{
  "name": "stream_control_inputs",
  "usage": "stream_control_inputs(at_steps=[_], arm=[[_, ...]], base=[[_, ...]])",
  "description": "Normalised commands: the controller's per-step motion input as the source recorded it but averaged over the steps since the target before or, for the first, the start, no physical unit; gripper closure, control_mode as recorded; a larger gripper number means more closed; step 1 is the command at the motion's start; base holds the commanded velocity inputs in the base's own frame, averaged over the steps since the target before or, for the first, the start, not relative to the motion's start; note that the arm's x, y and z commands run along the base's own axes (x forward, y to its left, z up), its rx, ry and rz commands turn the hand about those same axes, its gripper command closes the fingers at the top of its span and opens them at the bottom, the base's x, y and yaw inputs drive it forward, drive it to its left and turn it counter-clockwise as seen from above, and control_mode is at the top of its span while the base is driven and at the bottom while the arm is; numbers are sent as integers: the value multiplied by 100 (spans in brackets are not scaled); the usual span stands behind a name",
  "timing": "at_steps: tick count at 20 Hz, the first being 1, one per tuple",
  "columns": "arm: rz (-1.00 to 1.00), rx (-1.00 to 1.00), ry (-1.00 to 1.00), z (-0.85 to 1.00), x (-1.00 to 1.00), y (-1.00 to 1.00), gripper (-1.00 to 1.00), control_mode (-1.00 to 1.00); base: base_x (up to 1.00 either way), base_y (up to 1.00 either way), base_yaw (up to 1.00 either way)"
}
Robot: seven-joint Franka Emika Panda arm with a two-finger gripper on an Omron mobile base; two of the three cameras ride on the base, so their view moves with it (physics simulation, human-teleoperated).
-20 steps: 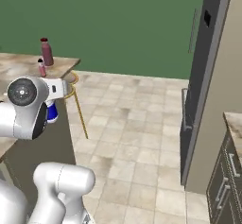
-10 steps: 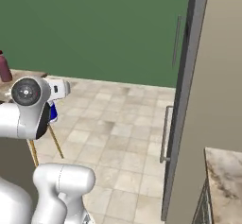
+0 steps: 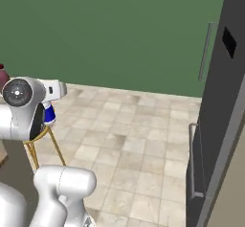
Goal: Move the drinks to the dining counter.
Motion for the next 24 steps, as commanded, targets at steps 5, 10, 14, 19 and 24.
stream_control_inputs(at_steps=[5, 10, 14, 19, 24], arm=[[0, 0, 0, 0, 0, 0, 100, 100], [0, 0, 0, 0, 0, 0, 100, 100], [0, 0, 0, 0, 0, 0, 100, 100], [0, 0, 0, 0, 0, 0, 100, 100], [0, 0, 0, 0, 0, 0, 100, 100]], base=[[56, -73, 0], [91, 58, 0], [97, 58, 0], [100, -20, 0], [100, 6, 0]])
